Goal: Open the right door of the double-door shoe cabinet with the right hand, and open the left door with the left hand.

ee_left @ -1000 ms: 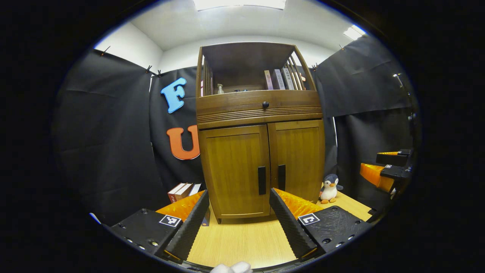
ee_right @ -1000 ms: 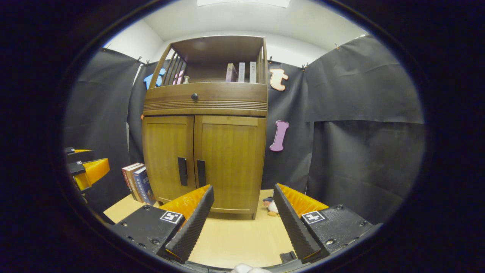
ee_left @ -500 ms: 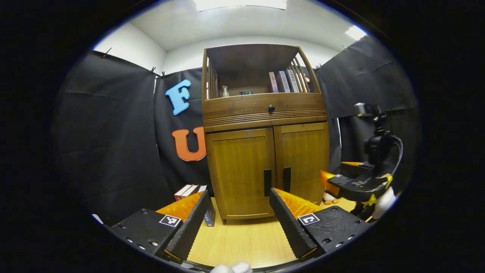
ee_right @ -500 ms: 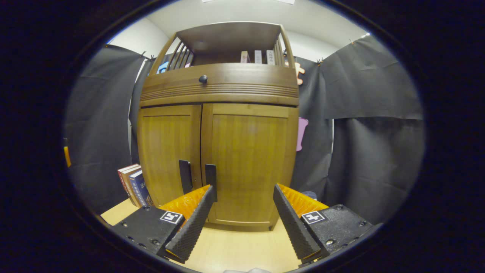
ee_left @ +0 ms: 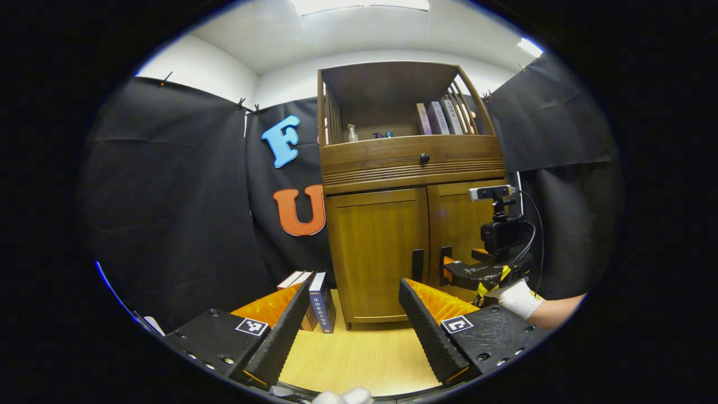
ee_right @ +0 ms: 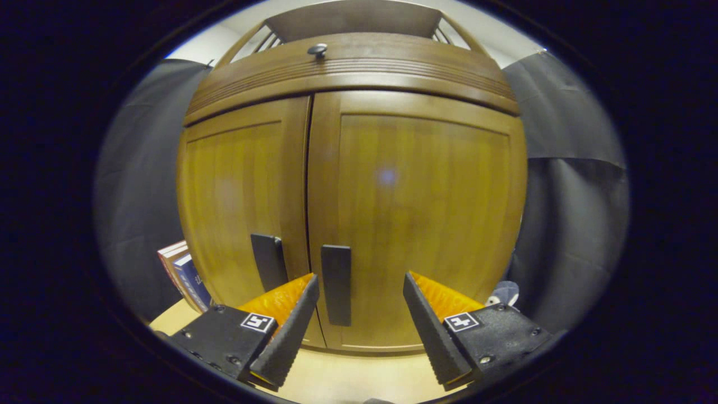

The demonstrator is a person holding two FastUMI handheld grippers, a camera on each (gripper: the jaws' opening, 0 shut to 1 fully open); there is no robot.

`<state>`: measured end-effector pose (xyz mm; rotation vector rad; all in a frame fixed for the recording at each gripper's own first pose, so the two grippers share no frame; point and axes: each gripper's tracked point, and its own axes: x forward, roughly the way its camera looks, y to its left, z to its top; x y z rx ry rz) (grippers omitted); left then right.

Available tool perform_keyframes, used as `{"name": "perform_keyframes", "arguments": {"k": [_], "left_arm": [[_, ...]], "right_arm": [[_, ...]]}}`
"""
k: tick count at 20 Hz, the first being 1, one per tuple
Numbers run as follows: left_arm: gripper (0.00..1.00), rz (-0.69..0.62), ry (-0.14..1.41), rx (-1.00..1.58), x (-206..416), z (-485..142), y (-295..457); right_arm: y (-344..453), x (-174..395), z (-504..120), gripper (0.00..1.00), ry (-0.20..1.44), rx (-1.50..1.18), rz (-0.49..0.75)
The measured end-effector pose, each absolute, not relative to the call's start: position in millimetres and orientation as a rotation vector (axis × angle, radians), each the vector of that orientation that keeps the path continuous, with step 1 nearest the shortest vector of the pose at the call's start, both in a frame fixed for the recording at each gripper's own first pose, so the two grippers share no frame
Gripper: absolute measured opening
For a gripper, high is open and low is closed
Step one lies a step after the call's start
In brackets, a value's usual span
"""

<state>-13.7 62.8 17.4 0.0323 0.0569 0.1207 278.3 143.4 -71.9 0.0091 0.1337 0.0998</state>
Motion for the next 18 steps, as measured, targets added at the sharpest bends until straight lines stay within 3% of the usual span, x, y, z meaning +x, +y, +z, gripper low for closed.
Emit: {"name": "perform_keyframes", "arguments": {"k": [5, 12, 14, 15, 16, 18], "left_arm": [[0.96, 0.139, 0.08, 0.028, -14.8, 14.5, 67.9], [0.96, 0.131, 0.12, 0.003, -15.2, 3.8, 66.0], [1.0, 0.13, 0.13, 0.013, -16.6, 3.3, 65.6], [0.96, 0.13, 0.129, 0.017, -16.9, 3.8, 65.0], [0.96, 0.127, 0.128, 0.019, -17.4, 3.3, 63.9], [0.96, 0.123, 0.128, 0.023, -19.0, 3.2, 62.0]], "right_arm": [[162.6, 306.0, -84.4, 0.86, 0.151, 0.005, 0.102], [168.6, 324.2, -90.6, 0.55, 0.183, 0.078, 0.096], [169.4, 322.0, -91.7, 0.51, 0.191, 0.087, 0.106], [167.3, 322.4, -91.6, 0.48, 0.189, 0.087, 0.101], [167.4, 321.9, -92.2, 0.39, 0.188, 0.093, 0.11], [166.9, 319.3, -93.2, 0.35, 0.202, 0.086, 0.133]]}}
